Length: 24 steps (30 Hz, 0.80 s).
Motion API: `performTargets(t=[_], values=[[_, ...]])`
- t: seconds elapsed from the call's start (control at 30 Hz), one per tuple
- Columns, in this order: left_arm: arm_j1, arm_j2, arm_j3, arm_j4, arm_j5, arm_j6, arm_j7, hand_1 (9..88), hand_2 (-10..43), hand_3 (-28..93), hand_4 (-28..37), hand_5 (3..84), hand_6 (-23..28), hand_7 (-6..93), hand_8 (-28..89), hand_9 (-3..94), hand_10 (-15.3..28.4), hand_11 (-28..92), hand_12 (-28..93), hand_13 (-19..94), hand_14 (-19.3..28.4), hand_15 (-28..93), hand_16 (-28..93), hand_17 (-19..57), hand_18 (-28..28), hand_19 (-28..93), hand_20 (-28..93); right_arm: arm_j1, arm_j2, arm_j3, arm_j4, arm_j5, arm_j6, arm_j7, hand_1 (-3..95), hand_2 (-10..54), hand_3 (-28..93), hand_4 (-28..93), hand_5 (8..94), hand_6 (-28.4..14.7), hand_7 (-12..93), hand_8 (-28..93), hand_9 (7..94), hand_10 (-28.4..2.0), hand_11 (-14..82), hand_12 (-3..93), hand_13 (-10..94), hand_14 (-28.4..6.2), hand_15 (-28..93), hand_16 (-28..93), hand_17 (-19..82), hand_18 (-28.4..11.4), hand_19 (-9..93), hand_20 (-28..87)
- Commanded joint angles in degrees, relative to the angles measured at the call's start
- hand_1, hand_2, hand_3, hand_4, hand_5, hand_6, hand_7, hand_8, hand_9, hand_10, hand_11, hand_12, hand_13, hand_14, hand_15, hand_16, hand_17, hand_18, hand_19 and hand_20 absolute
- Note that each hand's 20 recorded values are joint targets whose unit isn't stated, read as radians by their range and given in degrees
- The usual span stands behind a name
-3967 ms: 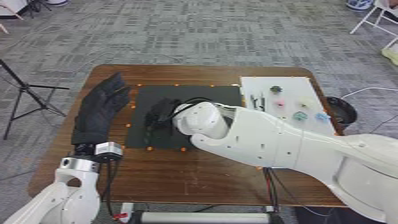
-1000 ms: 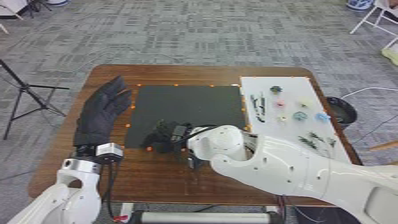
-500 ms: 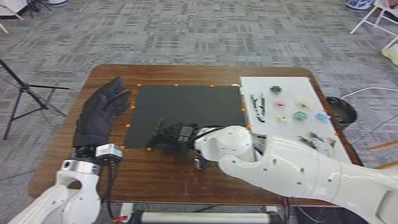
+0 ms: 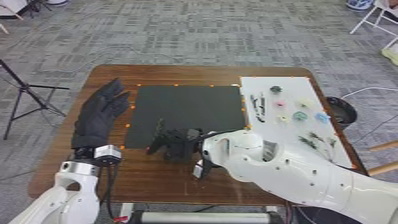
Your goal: Arrange flowers
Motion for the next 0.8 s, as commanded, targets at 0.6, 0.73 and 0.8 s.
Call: performTargets(t=[0.6,0.73,0.8], values=[[5.14,-2.35,-1.55,-1.47,1.14,0.23,-3.23,24.6,-3.5,69,-26.8,32.1,3.5,18.5,-8,24.7,11.5,20,19,19,13.5,29,5,-9.8,19.4,38,14,-38.68,34.87,45.07,-14.60,-10.62,20.58,30.14,41.2,-9.5,54,-28,52.4,-2.6,41,-14,54.4,-13.3,56.5,33.4,57,-11.3,80,30,29,-21.3,84,48],[4.79,-2.90,-0.99,-1.27,1.27,0.34,-3.22,24.6,-3.5,68,-26.8,32.1,3.4,18.5,-8,24.6,11.5,20,19,19,13.5,29,5,-9.8,19.4,38,14,-52.81,36.91,58.76,-16.05,-15.48,16.61,33.07,42.2,-9.5,53,-28,54.3,-2.3,43,-15,57.1,-13.7,58.4,34.8,59,-10.5,79,30,30,-20.9,86,48],[4.64,-2.86,-0.81,-1.21,1.34,0.22,-3.17,24.6,-3.5,69,-26.8,32.1,3.4,18.4,-8,24.7,11.5,20,19,19,13.4,29,5,-9.8,19.4,38,14,-60.59,37.23,66.04,-18.09,-14.79,14.34,33.89,43.7,-9.5,50,-28,55.1,-2.3,42,-15,57.7,-13.8,58.4,35.6,60,-10.4,79,30,30,-21.0,86,48]])
